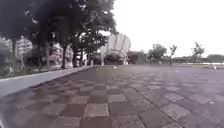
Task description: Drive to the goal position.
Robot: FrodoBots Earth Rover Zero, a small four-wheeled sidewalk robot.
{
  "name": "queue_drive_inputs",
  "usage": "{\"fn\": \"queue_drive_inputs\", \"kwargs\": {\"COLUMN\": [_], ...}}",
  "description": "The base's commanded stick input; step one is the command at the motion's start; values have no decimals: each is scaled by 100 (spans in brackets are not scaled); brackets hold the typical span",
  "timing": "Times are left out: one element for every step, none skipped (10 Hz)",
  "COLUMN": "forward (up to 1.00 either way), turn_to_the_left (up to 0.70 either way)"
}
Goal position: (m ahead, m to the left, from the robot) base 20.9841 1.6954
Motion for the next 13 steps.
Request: {"fn": "queue_drive_inputs", "kwargs": {"forward": [100,100,100,100,100,100,100,100,100,100,100,100,100], "turn_to_the_left": [0,0,0,0,0,0,0,0,0,0,0,0,0]}}
